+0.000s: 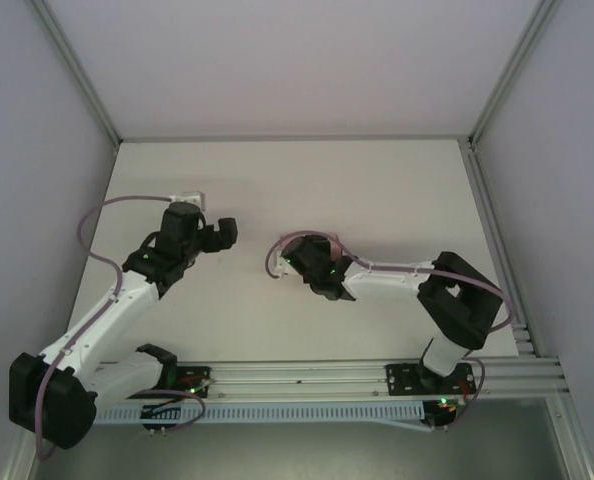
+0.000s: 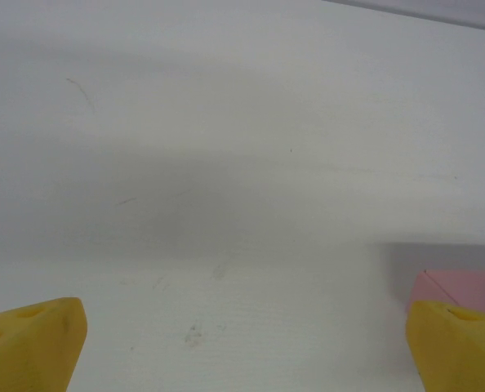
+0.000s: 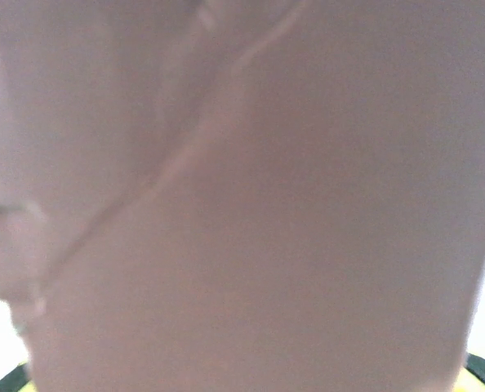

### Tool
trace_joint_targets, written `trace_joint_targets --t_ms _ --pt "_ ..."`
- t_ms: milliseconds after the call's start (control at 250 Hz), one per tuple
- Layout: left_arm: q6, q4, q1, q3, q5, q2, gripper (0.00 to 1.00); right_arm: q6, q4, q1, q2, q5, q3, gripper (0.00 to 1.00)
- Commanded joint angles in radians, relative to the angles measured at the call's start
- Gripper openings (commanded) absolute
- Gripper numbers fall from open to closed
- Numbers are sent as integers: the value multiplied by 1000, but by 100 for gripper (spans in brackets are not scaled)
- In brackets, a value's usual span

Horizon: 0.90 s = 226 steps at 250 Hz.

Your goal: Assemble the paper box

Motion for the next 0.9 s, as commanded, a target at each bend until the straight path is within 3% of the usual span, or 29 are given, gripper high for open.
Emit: trace_joint_targets --t_ms 0,100,160,272,375,467,559,635,715,898 --pt "14 -7 7 -17 -36 -24 100 -81 259 -15 52 60 -37 45" --pt "11 -6 7 -18 -40 -24 100 -93 306 -15 95 100 -58 50" --pt "11 -6 7 -17 -39 -24 100 -75 286 -14 98 99 -65 64" --pt "11 -6 7 -19 -40 -22 100 5 146 -9 50 49 -47 82" --pt "13 -3 7 -17 -43 -21 100 50 19 2 -45 -35 -42 89" --pt "19 17 8 -26 -52 -21 100 133 -212 8 -116 -124 17 99" --pt "25 54 10 -45 -55 -25 100 208 -418 9 -186 -247 84 100" --pt "30 81 14 -54 -60 -27 100 236 -481 12 -254 -305 97 100" --pt "37 110 17 -65 -86 -32 100 259 -442 8 -349 -348 70 100" --pt "85 250 29 -130 -195 -58 100 324 -246 -66 -555 -269 -38 100"
